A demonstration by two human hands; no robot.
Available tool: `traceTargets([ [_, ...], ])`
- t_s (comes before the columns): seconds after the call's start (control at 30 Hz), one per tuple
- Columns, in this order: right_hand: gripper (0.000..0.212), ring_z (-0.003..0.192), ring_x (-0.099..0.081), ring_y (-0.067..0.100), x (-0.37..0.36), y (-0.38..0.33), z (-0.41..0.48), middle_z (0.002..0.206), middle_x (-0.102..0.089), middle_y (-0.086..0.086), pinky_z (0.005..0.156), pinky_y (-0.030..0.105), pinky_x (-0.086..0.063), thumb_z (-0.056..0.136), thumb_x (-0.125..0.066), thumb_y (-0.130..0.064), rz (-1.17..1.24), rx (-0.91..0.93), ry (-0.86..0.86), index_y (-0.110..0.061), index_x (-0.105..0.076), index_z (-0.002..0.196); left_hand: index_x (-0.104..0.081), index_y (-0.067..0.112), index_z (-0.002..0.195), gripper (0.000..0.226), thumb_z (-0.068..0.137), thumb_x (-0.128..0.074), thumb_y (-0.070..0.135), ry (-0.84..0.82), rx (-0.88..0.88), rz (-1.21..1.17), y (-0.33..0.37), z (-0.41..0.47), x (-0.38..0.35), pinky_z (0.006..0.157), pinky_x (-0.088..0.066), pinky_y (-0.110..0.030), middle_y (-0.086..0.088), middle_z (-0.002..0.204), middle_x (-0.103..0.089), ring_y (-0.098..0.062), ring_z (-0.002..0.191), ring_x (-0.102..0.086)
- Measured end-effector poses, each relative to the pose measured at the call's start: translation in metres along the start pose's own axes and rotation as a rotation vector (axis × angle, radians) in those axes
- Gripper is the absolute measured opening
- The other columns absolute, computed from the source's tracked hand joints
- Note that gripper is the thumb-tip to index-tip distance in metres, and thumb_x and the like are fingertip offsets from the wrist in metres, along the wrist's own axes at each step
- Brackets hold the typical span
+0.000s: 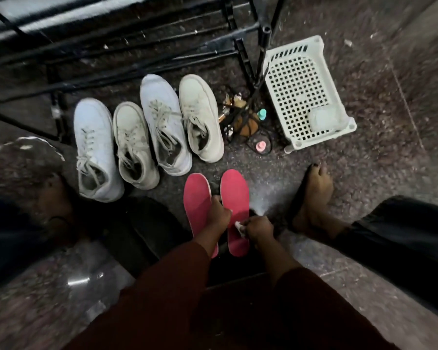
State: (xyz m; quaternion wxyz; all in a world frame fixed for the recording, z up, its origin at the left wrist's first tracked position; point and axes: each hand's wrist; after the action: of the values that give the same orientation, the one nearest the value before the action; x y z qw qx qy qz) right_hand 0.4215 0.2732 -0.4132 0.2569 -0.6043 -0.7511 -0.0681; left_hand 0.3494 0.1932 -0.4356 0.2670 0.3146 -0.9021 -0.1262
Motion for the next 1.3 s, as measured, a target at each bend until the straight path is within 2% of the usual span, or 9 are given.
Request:
traceTargets([
  [0.23, 0.045, 0.109, -0.059, 0.026, 0.024, -0.012, 0.003, 0.116, -0.064, 0.013, 0.092, 0.031, -0.047, 0.087, -0.058, -0.044, 0.009, -0.051, 0.141, -0.008, -0.066, 0.111, -0.045, 0.003, 0.125, 0.038, 0.088, -0.049, 0.007, 0.251, 0.133, -0.021, 0.041, -0.027, -0.009, 0.091, -0.042, -0.036, -0.02, 0.125, -0.053, -0.036, 0.115, -0.052],
  [0.3, 0.044, 0.11, -0.058, 0.027, 0.06, -0.024, 0.011, 0.118, -0.063, 0.013, 0.087, 0.028, -0.045, 0.093, -0.047, -0.045, 0.182, -0.034, 0.292, -0.011, -0.065, 0.115, -0.044, 0.005, 0.131, 0.039, 0.093, -0.046, 0.011, 0.205, 0.053, 0.01, 0.074, -0.028, -0.013, 0.097, -0.038, -0.033, -0.017, 0.133, -0.05, -0.032, 0.121, -0.048],
  [0.47, 0.022, 0.1, -0.062, 0.024, 0.17, -0.047, 0.04, 0.105, -0.068, 0.016, 0.083, 0.021, -0.041, 0.083, -0.061, -0.006, 0.475, 0.046, 0.654, -0.006, -0.07, 0.104, -0.047, 0.019, 0.134, 0.045, 0.092, -0.042, 0.007, 0.063, -0.391, 0.16, 0.178, -0.019, -0.036, 0.096, -0.039, -0.031, -0.012, 0.134, -0.051, -0.029, 0.122, -0.048],
  [0.67, 0.023, 0.098, -0.059, 0.02, 0.238, -0.052, 0.082, 0.099, -0.067, 0.008, 0.072, 0.007, -0.03, 0.086, -0.057, -0.005, 0.328, 0.137, 0.716, -0.005, -0.069, 0.105, -0.038, 0.019, 0.142, 0.054, 0.09, -0.04, 0.005, -0.1, -0.535, 0.28, 0.246, -0.008, -0.065, 0.102, -0.04, -0.039, -0.013, 0.142, -0.043, -0.032, 0.127, -0.041],
  [0.8, 0.034, 0.106, -0.058, 0.026, 0.246, -0.048, 0.096, 0.116, -0.063, 0.017, 0.085, 0.014, -0.034, 0.085, -0.047, 0.001, 0.272, 0.123, 0.736, -0.008, -0.068, 0.11, -0.037, 0.019, 0.143, 0.053, 0.091, -0.04, 0.005, -0.142, -0.552, 0.262, 0.242, -0.007, -0.074, 0.103, -0.038, -0.04, -0.011, 0.142, -0.042, -0.031, 0.129, -0.039],
  [0.93, 0.047, 0.105, -0.059, 0.022, 0.234, -0.05, 0.078, 0.119, -0.062, 0.012, 0.072, 0.01, -0.036, 0.085, -0.036, 0.008, 0.441, 0.011, 0.891, -0.015, -0.065, 0.115, -0.041, 0.018, 0.14, 0.054, 0.09, -0.04, -0.001, -0.142, -0.552, 0.183, 0.215, -0.009, -0.068, 0.104, -0.037, -0.04, -0.009, 0.144, -0.041, -0.029, 0.129, -0.04],
  [1.03, 0.039, 0.104, -0.058, 0.03, 0.195, -0.05, 0.05, 0.114, -0.064, 0.017, 0.084, 0.026, -0.041, 0.085, -0.042, 0.002, 0.378, -0.041, 0.888, -0.009, -0.065, 0.115, -0.049, 0.009, 0.133, 0.045, 0.09, -0.042, -0.003, -0.065, -0.569, 0.052, 0.184, -0.022, -0.05, 0.103, -0.033, -0.032, -0.014, 0.138, -0.048, -0.03, 0.127, -0.043],
  [1.2, 0.022, 0.092, -0.062, 0.034, 0.063, -0.055, 0.005, 0.098, -0.066, 0.021, 0.079, 0.036, -0.044, 0.083, -0.054, -0.009, 0.246, 0.18, 0.637, -0.004, -0.068, 0.099, -0.055, 0.012, 0.128, 0.043, 0.088, -0.043, 0.0, 0.172, -0.41, -0.087, 0.09, -0.035, -0.003, 0.099, -0.031, -0.025, -0.012, 0.125, -0.058, -0.026, 0.118, -0.05],
  [1.3, 0.018, 0.08, -0.063, 0.031, -0.011, -0.066, -0.024, 0.088, -0.068, 0.02, 0.069, 0.035, -0.045, 0.085, -0.056, -0.016, 0.173, 0.241, 0.445, -0.005, -0.07, 0.088, -0.058, 0.01, 0.121, 0.036, 0.09, -0.042, 0.005, 0.328, -0.253, -0.16, 0.025, -0.033, 0.035, 0.1, -0.037, -0.032, -0.015, 0.116, -0.061, -0.029, 0.112, -0.054],
])
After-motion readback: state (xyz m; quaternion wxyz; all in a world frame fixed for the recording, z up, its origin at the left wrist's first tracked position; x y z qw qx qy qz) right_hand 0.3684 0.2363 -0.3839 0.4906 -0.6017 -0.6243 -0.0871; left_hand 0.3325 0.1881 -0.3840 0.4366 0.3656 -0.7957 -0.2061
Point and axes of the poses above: each hand's wrist, its own z-axis towards the middle knuckle, its own x-axis out of the back of the hand, y = z × x
